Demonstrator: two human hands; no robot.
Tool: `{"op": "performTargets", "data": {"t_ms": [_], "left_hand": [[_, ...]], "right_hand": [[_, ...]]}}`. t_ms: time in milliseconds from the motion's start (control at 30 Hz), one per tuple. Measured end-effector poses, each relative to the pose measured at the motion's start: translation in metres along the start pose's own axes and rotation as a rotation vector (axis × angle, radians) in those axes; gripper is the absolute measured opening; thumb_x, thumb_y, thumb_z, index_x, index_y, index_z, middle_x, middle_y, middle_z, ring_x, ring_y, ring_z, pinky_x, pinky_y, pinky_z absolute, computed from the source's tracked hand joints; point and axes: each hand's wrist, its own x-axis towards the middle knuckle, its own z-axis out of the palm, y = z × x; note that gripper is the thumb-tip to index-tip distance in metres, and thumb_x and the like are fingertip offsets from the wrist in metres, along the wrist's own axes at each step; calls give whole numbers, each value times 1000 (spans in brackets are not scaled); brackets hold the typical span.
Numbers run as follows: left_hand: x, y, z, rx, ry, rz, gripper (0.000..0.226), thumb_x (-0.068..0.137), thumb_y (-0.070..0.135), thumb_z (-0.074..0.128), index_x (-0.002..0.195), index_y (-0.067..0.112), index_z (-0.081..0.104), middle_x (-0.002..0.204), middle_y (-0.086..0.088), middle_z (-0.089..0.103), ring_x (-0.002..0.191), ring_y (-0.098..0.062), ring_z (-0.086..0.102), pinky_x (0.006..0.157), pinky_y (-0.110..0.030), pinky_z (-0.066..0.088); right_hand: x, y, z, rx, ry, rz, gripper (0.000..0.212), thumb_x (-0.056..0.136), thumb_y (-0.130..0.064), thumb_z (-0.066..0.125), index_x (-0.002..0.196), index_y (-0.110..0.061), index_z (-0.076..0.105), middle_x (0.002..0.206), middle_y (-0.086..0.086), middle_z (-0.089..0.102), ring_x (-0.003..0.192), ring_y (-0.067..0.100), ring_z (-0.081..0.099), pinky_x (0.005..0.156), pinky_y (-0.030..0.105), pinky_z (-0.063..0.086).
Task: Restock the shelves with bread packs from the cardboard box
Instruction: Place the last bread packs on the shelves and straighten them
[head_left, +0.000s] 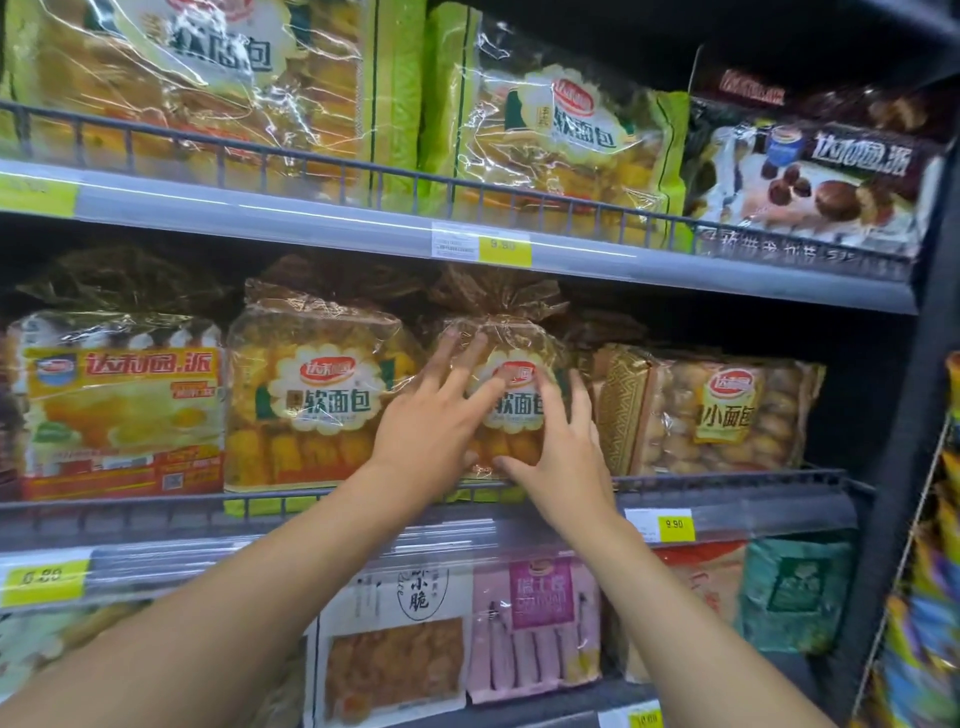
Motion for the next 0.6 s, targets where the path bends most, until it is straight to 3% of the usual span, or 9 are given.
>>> {"op": "performTargets", "data": {"t_ms": [300,433,500,600], "left_hand": [[9,3,14,-40,10,-12,104,84,45,76,160,37,5,170,-3,-11,155,-31,-17,114,-44,40],[1,-1,5,-74,18,26,104,81,45,78,160,35,10,171,-6,-4,157,-31,-9,120,-46,30],[-19,-12,-6,-135,149,-4,94,83,45,76,159,31,22,169,-8,11,157,-31,3,122,-48,25],[-60,-43,-19,-245,465,-224,75,90,30,71,155,20,36,162,-8,29,155,-29,15,125,-46,22]], "right_hand": [[8,0,7,-42,-5,34,112,76,-41,85,157,-46,7,167,-8,1,147,33,27,99,45,50],[9,6,6,10,-26,16,117,70,-46,87,156,-47,8,165,-9,9,144,32,33,103,46,46],[8,11,2,195,17,58,121,66,-49,90,157,-42,9,162,-7,19,144,25,35,109,41,41],[14,17,-6,458,67,191,127,66,-49,91,160,-34,7,165,-3,21,148,17,29,113,32,28]]}}
